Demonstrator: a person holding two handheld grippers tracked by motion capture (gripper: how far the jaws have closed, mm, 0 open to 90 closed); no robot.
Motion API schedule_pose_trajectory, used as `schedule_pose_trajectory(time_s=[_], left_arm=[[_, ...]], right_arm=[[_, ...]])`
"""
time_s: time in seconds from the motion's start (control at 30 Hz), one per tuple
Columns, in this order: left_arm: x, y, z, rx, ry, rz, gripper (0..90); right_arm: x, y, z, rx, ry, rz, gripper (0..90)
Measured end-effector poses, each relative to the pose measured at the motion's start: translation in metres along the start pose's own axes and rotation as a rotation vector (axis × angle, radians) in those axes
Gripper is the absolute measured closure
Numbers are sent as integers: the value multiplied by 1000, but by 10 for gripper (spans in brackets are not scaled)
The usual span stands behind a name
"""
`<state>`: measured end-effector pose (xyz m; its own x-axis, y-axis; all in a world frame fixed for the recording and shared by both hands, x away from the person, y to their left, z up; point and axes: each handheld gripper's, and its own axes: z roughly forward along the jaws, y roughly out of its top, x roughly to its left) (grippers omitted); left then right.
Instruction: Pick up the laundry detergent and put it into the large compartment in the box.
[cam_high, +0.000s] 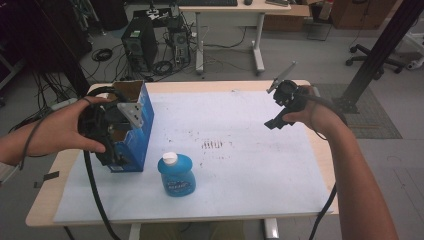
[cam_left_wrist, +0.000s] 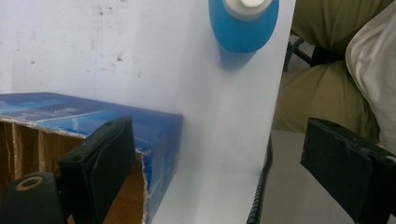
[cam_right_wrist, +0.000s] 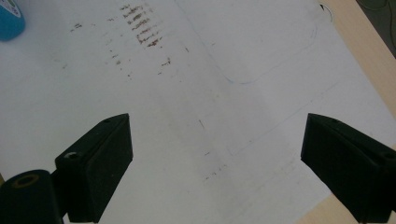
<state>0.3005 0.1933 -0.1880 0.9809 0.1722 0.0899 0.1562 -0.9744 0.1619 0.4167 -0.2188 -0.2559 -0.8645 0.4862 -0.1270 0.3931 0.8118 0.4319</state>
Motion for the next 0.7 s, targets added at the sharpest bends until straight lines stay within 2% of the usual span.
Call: schedule_pose_trajectory(time_s=[0.2,0.43,0.53,0.7], left_arm=[[-2,2,-4,-9,13,-19,102],[-2,6,-7,-7,25,-16,102],[-2,9,-9,-19,36,-31,102],[-4,11,-14,-19,48,-32,100]], right_arm=[[-1,-3,-3,-6,-3,2,92],[0,-5,-2,-10,-2,4,92],[-1,-8,-3,-11,-2,8,92],[0,-9,-3,-16,-3,10,92]])
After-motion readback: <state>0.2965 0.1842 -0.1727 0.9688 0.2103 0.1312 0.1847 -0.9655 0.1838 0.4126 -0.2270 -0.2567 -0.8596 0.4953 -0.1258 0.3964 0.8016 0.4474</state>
